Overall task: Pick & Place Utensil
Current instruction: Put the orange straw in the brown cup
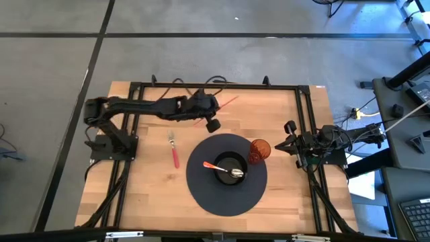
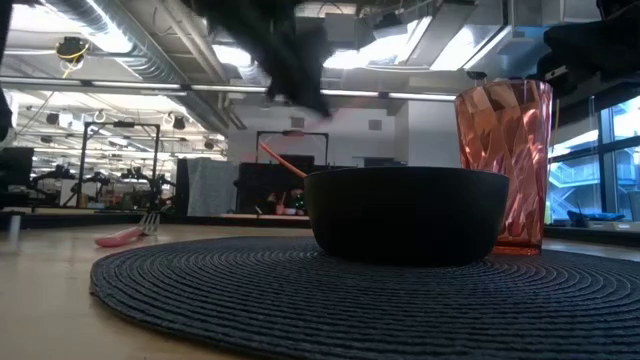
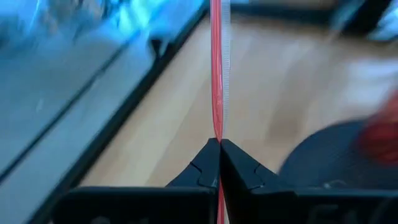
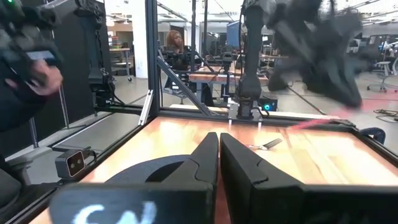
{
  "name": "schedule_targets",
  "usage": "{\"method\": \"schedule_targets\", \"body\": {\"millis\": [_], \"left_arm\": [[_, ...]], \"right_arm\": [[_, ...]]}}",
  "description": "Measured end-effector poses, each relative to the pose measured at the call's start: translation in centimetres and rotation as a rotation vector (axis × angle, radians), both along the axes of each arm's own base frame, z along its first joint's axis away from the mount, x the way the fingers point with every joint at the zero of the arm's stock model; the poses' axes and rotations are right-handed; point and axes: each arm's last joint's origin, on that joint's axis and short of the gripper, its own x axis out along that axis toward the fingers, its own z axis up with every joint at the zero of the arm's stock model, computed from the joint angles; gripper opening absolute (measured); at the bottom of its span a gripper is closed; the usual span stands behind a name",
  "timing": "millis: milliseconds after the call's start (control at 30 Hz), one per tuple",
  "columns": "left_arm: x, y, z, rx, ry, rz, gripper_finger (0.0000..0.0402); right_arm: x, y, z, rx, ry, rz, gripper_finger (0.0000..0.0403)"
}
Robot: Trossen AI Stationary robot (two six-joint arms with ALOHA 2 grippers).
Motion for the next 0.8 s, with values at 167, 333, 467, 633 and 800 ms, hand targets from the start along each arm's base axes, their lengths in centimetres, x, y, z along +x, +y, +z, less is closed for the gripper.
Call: {"method": "schedule_targets", "body": {"millis": [167, 333, 467, 633, 800], "left_arm": [[0.1, -4.7, 4.5, 0.130, -0.253, -0.197, 0.0002], [0.6, -9.0, 6.8, 0.257, -0.455, -0.432, 0.0002], [1.4, -11.4, 7.0, 0.303, -0.571, -0.605, 0.0002], [2.6, -12.8, 6.2, 0.322, -0.675, -0.670, 0.0002], [3.9, -13.1, 4.9, 0.295, -0.737, -0.699, 0.0002]], "right_arm": [[0.0, 0.0, 0.1, 0.018, -0.005, 0.001, 0.0017], [0.0, 0.0, 0.1, 0.051, -0.004, 0.004, 0.0017], [0.0, 0.0, 0.3, 0.076, -0.019, 0.015, 0.0017], [0.0, 0.3, 0.8, 0.100, -0.055, 0.105, 0.0018], [0.8, 0.6, 1.0, 0.099, -0.057, 0.121, 0.0038]]}}
